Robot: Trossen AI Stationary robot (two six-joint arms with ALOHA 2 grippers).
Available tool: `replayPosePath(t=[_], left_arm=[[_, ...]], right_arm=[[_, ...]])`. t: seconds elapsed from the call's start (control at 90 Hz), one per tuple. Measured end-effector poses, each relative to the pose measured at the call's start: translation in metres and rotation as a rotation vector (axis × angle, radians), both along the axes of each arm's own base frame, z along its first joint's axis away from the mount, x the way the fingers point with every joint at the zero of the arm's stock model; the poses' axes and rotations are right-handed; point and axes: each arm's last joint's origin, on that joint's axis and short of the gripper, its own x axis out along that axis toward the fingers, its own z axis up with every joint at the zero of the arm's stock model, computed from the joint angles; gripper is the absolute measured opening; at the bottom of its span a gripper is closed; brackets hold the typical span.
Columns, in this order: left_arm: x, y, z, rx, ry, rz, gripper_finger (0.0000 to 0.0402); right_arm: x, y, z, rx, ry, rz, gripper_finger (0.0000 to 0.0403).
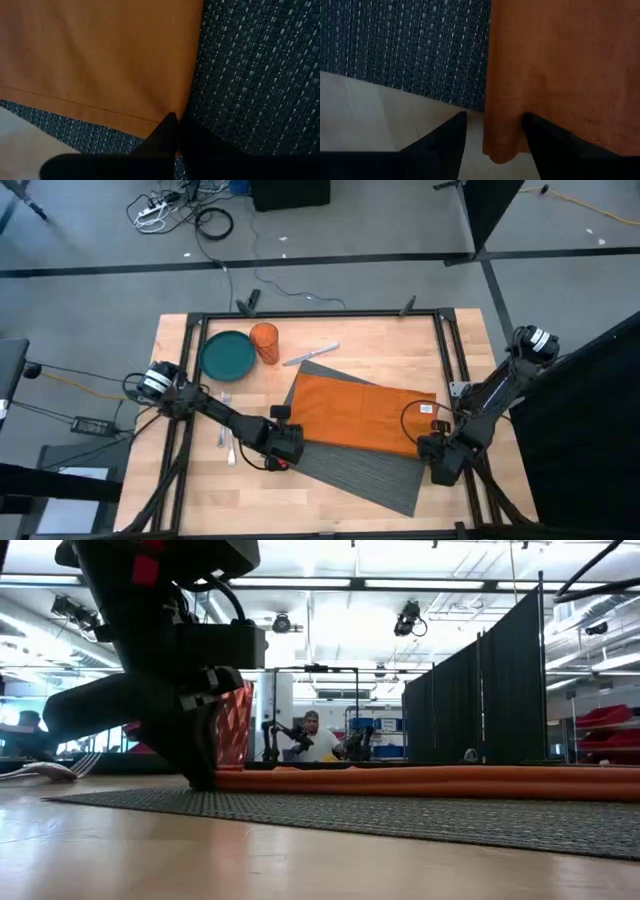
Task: Set table place
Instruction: Fold the orange table napkin on the black placemat
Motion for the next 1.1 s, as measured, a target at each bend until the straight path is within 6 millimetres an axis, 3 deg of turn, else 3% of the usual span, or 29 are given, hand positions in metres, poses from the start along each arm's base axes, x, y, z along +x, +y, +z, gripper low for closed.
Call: replayPosePath(t=[0.256, 0.522, 0.667, 0.9, 1.1], left_arm=[[-0.004, -0.008, 0.0, -0.07, -0.019, 0.1, 0.0], [-0.012, -0.034, 0.001, -0.142, -0.066, 0.116, 0.0], [-0.014, -0.035, 0.008, -0.095, -0.02, 0.12, 0.0], [-0.014, -0.034, 0.03, 0.019, 0.052, 0.128, 0.0], [-0.027, -0.035, 0.026, 0.037, 0.11, 0.172, 0.0]], right_arm=[[-0.002, -0.003, 0.005, -0.06, 0.03, 0.009, 0.0013], [-0.005, -0.005, 0.005, -0.082, 0.054, 0.011, 0.0002], [-0.003, -0.001, 0.008, -0.048, 0.044, 0.004, 0.0001], [0.012, 0.019, 0.033, 0.078, -0.036, 0.006, 0.0], [0.021, 0.031, 0.031, 0.132, -0.133, -0.003, 0.0]])
